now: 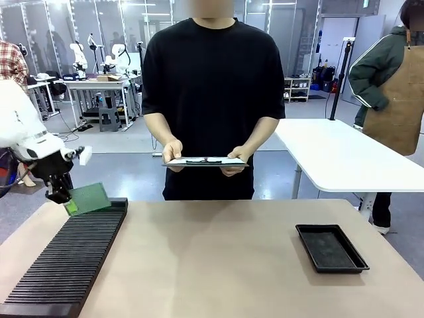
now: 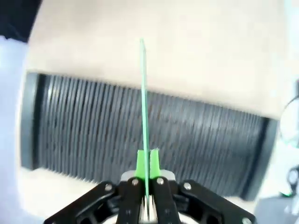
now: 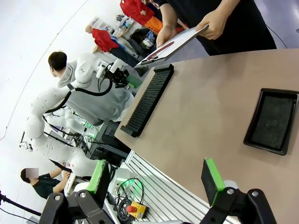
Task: Inspect the PCB.
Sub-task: Pick up the Blank PCB and present it to the human.
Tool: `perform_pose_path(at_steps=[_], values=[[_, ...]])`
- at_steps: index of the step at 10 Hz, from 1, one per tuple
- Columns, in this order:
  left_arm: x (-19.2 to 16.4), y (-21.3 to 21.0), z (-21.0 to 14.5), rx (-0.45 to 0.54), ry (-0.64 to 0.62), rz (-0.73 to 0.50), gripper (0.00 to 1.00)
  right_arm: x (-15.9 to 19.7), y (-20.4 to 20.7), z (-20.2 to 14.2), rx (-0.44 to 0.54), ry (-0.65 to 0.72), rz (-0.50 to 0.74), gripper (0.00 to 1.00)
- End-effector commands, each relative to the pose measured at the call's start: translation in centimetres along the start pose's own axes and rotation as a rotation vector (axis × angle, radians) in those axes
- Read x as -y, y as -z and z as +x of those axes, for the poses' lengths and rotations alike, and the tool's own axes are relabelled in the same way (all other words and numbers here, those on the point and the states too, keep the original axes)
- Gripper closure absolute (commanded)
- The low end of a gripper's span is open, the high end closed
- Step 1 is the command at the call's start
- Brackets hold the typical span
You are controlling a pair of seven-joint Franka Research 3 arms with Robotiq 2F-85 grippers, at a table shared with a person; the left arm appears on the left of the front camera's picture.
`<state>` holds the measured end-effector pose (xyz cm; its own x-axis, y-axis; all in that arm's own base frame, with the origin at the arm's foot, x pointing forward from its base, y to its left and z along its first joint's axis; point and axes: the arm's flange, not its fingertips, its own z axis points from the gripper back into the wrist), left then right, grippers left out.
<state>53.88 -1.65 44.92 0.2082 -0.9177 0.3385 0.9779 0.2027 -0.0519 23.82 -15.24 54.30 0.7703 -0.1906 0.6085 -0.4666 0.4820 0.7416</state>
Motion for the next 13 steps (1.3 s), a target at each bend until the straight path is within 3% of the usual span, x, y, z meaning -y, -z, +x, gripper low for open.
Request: perform_pose_path(at_steps=[1,3,4,5,6,8,10,13], values=[[-0.7,0.4,-0.5,0.222,-0.125,-0.179,1.0,0.0,0.0,0.2,0.008,-0.021,0.006,0.0],[-1.4,2.0,0.1,0.402,-0.341,-0.317,1.0,0.0,0.0,0.2,0.008,-0.021,0.006,0.0],[-2.0,3.2,-0.7,0.565,-0.459,-0.351,1.0,0.0,0.0,0.2,0.008,-0.021,0.006,0.0],[-3.2,4.2,-1.1,0.632,-0.581,-0.511,1.0,0.0,0.0,0.2,0.008,-0.021,0.006,0.0],[-3.8,5.3,-1.3,0.665,-0.608,-0.532,1.0,0.0,0.0,0.2,0.008,-0.021,0.006,0.0],[-4.6,7.5,-1.0,0.695,-0.685,-0.718,1.0,0.0,0.0,0.2,0.008,-0.021,0.006,0.0],[-5.6,9.6,-0.7,0.703,-0.793,-0.804,1.0,0.0,0.0,0.2,0.008,-0.021,0.006,0.0],[-7.2,11.2,-2.1,0.716,-0.884,-0.806,1.0,0.0,0.0,0.2,0.008,-0.021,0.006,0.0]])
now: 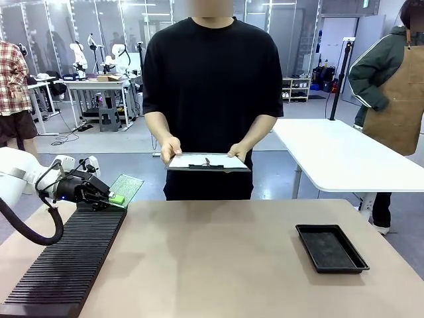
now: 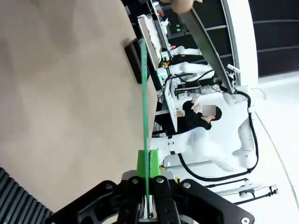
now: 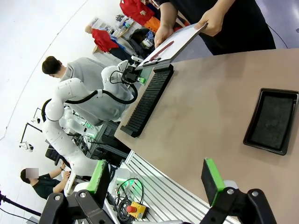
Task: Inspect the PCB.
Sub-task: Pick up the Blank PCB and present it to the human.
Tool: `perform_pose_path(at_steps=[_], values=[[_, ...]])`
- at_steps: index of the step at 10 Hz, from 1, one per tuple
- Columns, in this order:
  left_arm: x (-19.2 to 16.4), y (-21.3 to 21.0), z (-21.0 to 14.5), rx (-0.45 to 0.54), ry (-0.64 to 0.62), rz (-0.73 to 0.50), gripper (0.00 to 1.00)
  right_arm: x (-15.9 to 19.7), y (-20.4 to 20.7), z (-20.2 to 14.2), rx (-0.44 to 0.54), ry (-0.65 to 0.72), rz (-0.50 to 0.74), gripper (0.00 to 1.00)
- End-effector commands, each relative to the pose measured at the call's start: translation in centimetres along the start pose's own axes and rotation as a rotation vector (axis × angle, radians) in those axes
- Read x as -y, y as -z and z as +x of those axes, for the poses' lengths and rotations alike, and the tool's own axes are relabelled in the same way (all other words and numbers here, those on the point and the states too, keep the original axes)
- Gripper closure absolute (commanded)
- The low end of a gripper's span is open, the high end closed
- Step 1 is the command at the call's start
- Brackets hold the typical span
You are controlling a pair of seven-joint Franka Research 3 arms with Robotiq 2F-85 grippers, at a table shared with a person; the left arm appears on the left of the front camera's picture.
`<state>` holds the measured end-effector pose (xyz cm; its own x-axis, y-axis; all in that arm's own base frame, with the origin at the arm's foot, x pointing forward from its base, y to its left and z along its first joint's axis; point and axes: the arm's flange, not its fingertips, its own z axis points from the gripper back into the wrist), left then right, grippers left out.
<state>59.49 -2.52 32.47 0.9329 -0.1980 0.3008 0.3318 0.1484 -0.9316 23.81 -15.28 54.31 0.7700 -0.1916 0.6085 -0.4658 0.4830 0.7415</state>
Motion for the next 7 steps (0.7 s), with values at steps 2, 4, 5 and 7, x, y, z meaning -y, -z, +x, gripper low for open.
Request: perform_pose_path(at_steps=[2,4,5,7], values=[[0.0,0.0,0.0,0.0,0.0,0.0,1.0,0.0,0.0,0.2,0.007,-0.021,0.008,0.0],[0.0,0.0,0.0,0.0,0.0,0.0,1.0,0.0,0.0,0.2,0.007,-0.021,0.008,0.0],[0.0,0.0,0.0,0.0,0.0,0.0,1.0,0.0,0.0,0.2,0.007,-0.021,0.008,0.0],[0.0,0.0,0.0,0.0,0.0,0.0,1.0,0.0,0.0,0.2,0.007,-0.021,0.008,0.0]])
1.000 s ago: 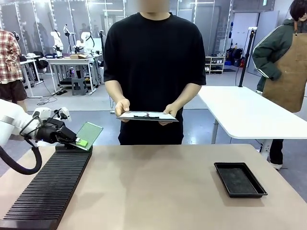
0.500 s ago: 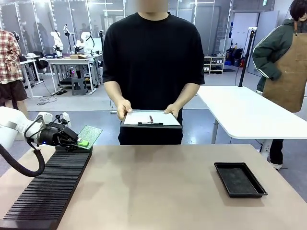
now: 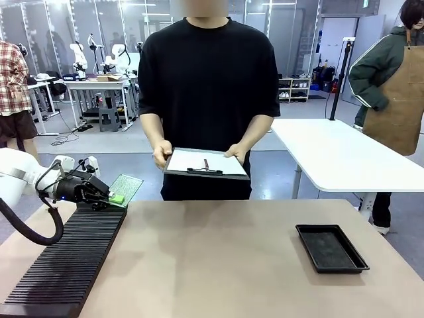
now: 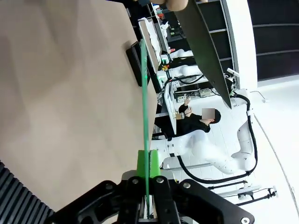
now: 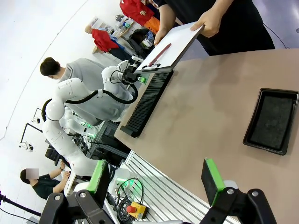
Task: Inspect the PCB.
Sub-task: Release the Blank PCB you were holding.
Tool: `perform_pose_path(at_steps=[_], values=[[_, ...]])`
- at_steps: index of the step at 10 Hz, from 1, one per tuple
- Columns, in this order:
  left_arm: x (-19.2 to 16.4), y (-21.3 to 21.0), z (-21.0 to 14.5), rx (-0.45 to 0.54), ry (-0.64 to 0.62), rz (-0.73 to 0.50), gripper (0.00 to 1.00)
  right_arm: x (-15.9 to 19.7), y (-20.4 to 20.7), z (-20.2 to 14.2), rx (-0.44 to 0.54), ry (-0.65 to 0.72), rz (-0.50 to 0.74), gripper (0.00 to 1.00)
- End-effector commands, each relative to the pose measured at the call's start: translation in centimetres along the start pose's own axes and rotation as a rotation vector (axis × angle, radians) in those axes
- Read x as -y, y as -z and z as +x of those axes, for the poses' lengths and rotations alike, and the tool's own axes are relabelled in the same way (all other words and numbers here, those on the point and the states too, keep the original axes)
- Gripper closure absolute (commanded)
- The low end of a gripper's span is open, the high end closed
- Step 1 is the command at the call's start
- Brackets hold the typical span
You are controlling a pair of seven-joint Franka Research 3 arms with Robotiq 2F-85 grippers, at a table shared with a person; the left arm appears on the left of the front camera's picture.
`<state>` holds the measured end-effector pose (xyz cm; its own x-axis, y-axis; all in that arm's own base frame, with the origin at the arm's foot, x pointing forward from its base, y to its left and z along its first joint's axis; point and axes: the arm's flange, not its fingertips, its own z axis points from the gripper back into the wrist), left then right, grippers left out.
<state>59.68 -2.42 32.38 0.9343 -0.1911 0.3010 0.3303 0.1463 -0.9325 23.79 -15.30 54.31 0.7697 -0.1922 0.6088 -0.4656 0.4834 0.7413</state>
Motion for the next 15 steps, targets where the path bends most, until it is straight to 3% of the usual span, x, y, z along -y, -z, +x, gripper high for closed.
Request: perform_pose_path(at_steps=[1,15], values=[[0.16,0.11,-0.13,-0.007,0.001,0.002,1.0,-0.04,0.06,0.18,0.007,-0.021,0.008,0.0],[0.16,0.11,-0.13,-0.007,0.001,0.002,1.0,-0.04,0.06,0.18,0.007,-0.021,0.008,0.0]])
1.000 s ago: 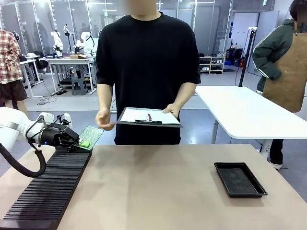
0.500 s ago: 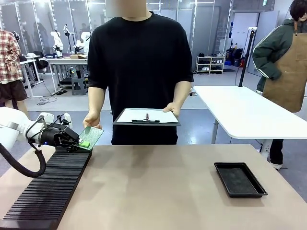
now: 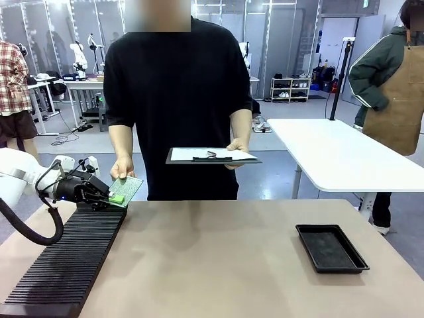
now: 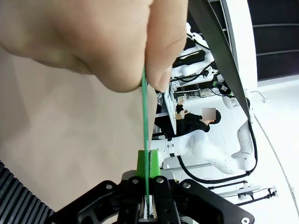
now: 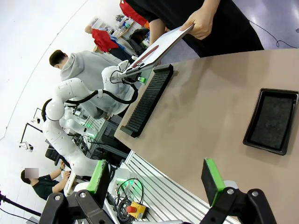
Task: Inspect the PCB.
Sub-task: Release the Blank PCB you were holding.
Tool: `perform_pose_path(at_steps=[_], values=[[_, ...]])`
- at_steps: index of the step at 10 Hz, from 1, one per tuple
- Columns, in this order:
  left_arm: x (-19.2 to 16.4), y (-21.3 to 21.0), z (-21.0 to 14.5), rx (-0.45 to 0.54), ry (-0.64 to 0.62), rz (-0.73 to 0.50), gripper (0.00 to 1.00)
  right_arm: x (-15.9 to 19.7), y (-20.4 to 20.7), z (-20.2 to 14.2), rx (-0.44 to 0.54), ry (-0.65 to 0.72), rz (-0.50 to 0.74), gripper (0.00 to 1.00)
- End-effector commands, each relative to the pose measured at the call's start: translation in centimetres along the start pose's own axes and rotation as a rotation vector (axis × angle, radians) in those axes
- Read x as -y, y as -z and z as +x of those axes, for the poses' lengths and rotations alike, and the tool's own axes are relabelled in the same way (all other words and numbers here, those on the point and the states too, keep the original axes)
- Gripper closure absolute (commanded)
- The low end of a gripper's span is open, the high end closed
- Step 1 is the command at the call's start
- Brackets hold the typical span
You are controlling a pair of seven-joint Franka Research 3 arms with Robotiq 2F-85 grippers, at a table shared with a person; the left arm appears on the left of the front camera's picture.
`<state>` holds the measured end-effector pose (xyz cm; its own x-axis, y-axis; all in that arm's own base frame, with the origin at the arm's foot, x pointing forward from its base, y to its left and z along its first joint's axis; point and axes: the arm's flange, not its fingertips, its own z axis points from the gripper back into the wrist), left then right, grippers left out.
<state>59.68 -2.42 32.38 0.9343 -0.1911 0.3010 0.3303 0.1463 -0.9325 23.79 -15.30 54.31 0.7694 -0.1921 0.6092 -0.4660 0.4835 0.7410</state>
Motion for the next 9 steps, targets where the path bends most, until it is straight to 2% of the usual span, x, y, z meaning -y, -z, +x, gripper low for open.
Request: perform_pose_path(at_steps=[1,7,8,9], values=[[0.16,0.11,-0.13,-0.007,0.001,0.002,1.0,-0.03,0.06,0.17,0.006,-0.021,0.008,0.0],[0.16,0.11,-0.13,-0.007,0.001,0.002,1.0,-0.03,0.06,0.17,0.006,-0.021,0.008,0.0],[0.0,0.0,0.0,0.0,0.0,0.0,0.97,-0.03,0.06,0.17,0.006,-0.021,0.008,0.0],[0.13,-0.11,-0.1,-0.01,0.007,-0.007,0.61,-0.03,0.06,0.17,0.006,-0.021,0.008,0.0]])
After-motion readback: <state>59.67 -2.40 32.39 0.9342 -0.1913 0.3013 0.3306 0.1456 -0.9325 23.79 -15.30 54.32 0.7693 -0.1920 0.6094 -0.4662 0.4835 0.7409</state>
